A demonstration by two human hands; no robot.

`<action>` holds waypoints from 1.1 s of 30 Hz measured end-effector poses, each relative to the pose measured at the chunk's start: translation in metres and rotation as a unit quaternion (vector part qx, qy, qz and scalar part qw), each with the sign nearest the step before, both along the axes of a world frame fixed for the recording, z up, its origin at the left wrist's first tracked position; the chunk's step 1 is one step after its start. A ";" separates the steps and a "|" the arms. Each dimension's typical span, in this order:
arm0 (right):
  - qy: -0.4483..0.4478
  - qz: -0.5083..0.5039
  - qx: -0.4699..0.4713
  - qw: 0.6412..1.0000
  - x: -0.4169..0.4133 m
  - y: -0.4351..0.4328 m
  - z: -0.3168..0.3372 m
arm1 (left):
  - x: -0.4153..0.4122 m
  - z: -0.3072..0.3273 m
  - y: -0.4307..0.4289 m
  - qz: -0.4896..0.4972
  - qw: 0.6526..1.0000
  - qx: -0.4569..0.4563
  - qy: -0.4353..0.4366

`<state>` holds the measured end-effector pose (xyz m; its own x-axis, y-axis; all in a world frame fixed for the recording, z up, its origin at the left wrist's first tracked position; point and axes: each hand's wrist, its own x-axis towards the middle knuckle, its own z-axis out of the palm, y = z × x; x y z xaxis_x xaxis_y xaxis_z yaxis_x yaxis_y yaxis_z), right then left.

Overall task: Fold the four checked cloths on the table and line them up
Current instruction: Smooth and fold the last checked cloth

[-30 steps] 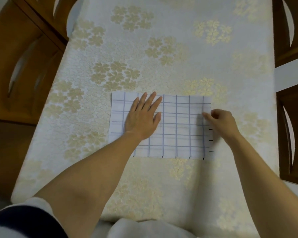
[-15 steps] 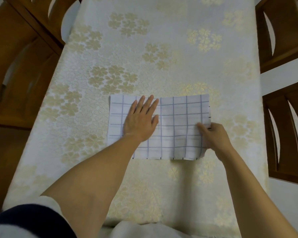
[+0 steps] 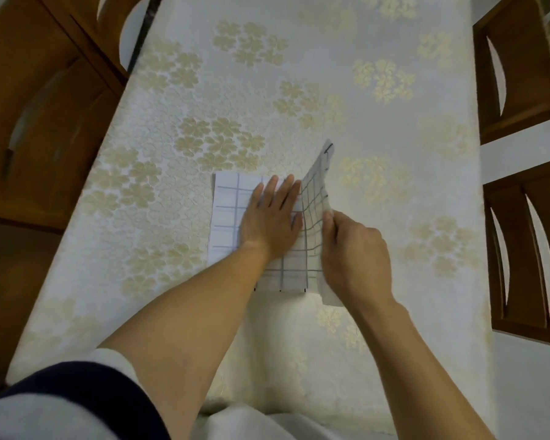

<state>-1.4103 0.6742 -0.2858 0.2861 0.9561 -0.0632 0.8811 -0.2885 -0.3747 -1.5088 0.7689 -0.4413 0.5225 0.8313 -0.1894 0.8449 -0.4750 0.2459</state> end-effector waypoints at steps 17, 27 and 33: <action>0.111 0.068 -0.124 0.984 -0.097 0.042 -0.040 | -0.101 0.045 0.042 0.368 0.769 -0.347 -0.391; -0.006 0.107 -0.084 0.991 -0.025 0.015 -0.129 | -0.098 0.036 0.050 0.308 0.871 -0.191 -0.332; -0.026 0.087 -0.087 0.992 -0.026 0.013 -0.153 | -0.101 0.034 0.049 0.241 0.929 -0.054 -0.276</action>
